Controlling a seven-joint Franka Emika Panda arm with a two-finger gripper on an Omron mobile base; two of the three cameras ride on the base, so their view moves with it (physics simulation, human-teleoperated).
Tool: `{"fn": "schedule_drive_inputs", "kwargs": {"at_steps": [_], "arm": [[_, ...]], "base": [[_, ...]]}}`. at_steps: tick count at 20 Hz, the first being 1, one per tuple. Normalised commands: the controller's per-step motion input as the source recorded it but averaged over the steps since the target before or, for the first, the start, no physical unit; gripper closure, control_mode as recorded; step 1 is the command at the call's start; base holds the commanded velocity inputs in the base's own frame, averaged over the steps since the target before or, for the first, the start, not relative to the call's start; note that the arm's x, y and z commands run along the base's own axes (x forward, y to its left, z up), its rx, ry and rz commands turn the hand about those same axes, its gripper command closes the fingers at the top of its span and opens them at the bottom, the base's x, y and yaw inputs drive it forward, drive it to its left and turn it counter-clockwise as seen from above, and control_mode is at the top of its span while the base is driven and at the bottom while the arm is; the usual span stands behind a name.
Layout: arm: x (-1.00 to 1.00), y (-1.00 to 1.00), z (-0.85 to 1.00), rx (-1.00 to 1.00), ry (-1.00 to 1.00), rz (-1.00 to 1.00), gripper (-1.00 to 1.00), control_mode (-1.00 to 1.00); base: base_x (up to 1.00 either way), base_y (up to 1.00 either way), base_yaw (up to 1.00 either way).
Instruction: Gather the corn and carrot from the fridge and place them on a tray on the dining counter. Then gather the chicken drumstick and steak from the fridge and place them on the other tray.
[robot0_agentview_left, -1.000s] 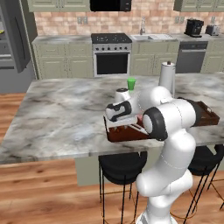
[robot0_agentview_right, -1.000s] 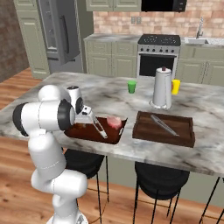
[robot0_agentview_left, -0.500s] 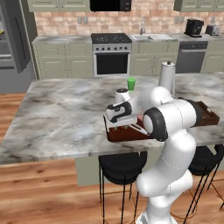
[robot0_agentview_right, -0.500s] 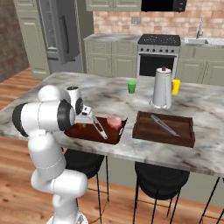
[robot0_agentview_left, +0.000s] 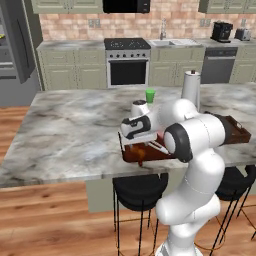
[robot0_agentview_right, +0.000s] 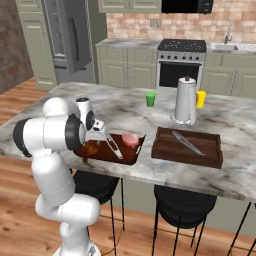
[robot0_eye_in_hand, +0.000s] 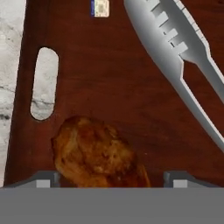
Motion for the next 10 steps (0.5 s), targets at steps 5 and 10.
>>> {"fn": "schedule_drive_inputs", "kwargs": {"at_steps": [5,10], "arm": [[0.0,0.0,0.26,-0.01,0.07,0.0,-1.0,-1.0],[-0.26,0.0,0.6,-0.01,0.09,-0.07,-1.0,-1.0]], "base": [[0.0,0.0,0.0],[0.0,0.0,0.0]]}}
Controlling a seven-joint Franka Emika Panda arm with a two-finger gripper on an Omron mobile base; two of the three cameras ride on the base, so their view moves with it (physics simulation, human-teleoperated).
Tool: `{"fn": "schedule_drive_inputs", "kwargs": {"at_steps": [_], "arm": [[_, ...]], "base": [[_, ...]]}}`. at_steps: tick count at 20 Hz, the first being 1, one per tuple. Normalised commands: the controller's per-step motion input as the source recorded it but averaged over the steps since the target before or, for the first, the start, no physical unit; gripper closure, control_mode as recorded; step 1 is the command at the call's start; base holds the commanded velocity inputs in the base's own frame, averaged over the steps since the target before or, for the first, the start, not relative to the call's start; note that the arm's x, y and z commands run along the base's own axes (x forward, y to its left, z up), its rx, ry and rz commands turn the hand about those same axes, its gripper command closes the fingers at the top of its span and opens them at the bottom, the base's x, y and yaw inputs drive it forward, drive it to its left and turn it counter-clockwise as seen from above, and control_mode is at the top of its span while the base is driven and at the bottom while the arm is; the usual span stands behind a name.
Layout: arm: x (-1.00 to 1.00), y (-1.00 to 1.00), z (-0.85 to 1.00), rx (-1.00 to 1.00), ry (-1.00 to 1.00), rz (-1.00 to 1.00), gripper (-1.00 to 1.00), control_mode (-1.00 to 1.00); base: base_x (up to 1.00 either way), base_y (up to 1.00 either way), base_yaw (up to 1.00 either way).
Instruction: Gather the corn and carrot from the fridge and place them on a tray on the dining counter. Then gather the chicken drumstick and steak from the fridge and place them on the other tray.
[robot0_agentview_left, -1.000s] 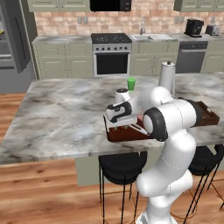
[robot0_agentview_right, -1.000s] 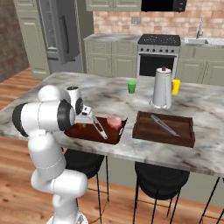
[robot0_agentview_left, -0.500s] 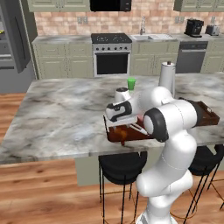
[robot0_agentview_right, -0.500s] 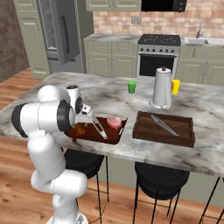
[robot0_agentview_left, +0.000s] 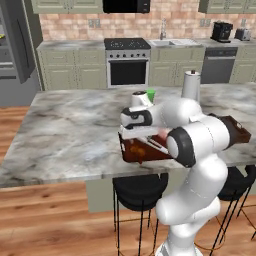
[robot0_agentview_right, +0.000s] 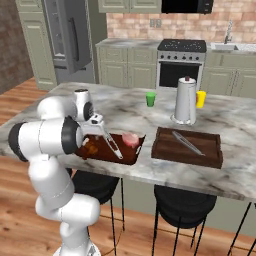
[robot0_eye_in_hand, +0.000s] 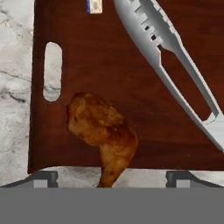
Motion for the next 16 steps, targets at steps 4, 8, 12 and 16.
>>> {"fn": "schedule_drive_inputs", "kwargs": {"at_steps": [4,8,12,16], "arm": [[-0.85,0.02,0.66,0.0,0.04,-0.16,-1.0,-1.0],[-1.0,0.04,0.45,0.02,0.05,-0.22,-1.0,-1.0],[-1.0,0.0,0.41,0.12,0.12,-0.25,-1.0,-1.0],[-1.0,-0.04,0.42,0.06,0.09,-0.16,-1.0,-1.0]], "base": [[0.0,0.0,0.0],[0.0,0.0,0.0],[0.0,0.0,0.0],[0.0,0.0,0.0]]}}
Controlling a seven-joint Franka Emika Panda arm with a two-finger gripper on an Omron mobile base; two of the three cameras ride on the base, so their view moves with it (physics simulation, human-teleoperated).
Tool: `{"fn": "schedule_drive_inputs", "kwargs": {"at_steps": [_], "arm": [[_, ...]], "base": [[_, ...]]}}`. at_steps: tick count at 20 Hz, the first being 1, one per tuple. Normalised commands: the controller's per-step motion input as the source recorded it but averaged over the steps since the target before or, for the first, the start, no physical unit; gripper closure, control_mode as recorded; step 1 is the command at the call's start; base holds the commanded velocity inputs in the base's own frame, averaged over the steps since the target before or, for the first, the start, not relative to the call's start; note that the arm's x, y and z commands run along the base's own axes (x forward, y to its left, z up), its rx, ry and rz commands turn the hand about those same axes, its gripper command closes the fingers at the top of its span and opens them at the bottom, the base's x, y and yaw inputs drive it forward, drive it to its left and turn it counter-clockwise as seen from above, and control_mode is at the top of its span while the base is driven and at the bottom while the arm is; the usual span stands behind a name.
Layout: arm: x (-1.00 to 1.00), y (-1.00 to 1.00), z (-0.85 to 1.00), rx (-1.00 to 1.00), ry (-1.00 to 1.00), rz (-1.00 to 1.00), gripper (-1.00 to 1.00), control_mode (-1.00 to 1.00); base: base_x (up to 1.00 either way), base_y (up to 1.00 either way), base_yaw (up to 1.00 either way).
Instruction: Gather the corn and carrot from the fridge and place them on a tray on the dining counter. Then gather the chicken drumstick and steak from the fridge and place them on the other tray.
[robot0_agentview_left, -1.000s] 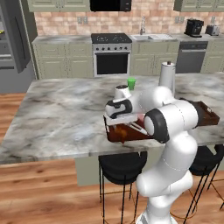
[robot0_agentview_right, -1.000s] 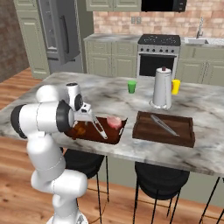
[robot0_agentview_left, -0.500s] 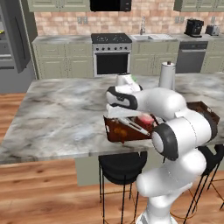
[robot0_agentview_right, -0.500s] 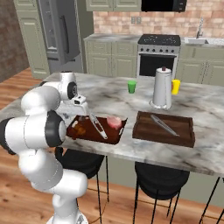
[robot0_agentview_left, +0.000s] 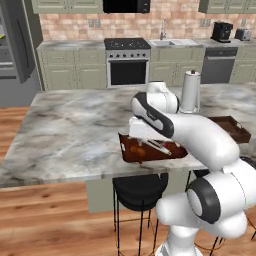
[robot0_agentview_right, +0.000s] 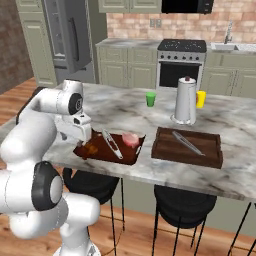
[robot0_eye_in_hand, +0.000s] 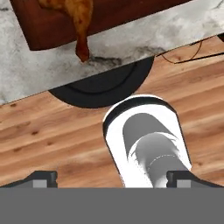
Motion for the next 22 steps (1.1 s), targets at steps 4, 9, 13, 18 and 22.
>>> {"fn": "schedule_drive_inputs", "kwargs": {"at_steps": [4,9,13,18,22], "arm": [[-1.0,-0.1,0.19,-0.14,0.0,-0.01,-1.0,-1.0],[-0.89,-0.01,0.06,-0.44,-0.12,0.1,-1.0,-1.0],[-0.2,-0.4,-0.03,0.08,-0.05,0.0,-1.0,-1.0],[0.08,-0.6,-0.15,0.12,0.0,0.0,-1.0,-1.0],[0.07,-0.46,-0.02,0.12,0.0,0.01,-1.0,-1.0]], "base": [[0.0,0.0,0.0],[0.0,0.0,0.0],[0.0,0.0,0.0],[0.0,0.0,0.0],[0.0,0.0,0.0]]}}
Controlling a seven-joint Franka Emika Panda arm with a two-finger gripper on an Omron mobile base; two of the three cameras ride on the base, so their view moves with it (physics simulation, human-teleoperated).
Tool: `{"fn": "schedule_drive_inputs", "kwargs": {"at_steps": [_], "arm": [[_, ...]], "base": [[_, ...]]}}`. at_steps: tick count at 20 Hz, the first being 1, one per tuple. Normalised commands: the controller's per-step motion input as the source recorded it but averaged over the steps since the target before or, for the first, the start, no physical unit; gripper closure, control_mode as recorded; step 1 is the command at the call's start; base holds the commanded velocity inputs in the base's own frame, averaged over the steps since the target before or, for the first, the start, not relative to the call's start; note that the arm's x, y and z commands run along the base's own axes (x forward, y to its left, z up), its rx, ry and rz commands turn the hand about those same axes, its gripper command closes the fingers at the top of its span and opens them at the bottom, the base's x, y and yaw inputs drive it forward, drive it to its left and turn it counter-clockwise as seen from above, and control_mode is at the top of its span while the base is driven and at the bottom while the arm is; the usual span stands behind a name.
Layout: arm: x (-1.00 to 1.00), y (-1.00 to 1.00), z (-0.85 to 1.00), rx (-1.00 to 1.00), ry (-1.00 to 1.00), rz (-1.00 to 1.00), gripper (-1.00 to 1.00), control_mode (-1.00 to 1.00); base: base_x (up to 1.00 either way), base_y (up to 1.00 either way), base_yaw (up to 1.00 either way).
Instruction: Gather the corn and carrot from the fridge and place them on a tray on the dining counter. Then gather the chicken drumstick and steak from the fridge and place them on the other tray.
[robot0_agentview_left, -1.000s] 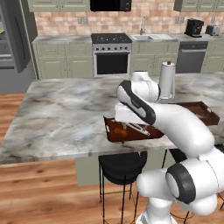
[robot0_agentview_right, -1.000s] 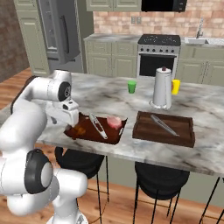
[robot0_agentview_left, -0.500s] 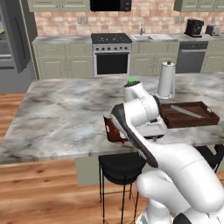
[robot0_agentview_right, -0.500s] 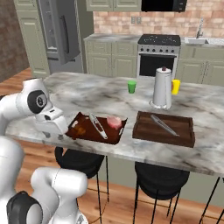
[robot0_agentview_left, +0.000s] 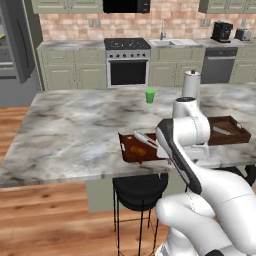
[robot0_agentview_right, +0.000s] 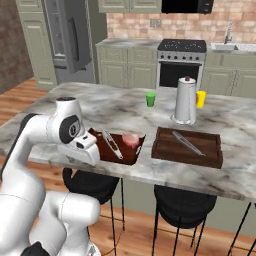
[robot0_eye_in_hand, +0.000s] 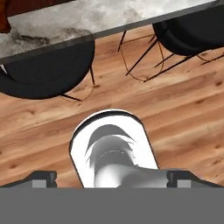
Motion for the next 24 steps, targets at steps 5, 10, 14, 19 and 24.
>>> {"fn": "schedule_drive_inputs", "kwargs": {"at_steps": [5,10,14,19,24], "arm": [[0.0,0.0,0.0,0.0,0.0,0.0,-1.0,-1.0],[0.0,0.0,0.0,0.0,0.0,0.0,-1.0,1.0],[0.0,0.0,0.0,0.0,0.0,0.0,-1.0,1.0],[0.0,0.0,0.0,0.0,0.0,0.0,-1.0,1.0],[0.0,0.0,0.0,0.0,0.0,0.0,-1.0,1.0]], "base": [[0.0,0.0,0.0],[0.0,0.17,0.0],[0.0,0.98,-0.02],[0.0,1.0,-0.05],[0.0,1.0,-0.03]]}}
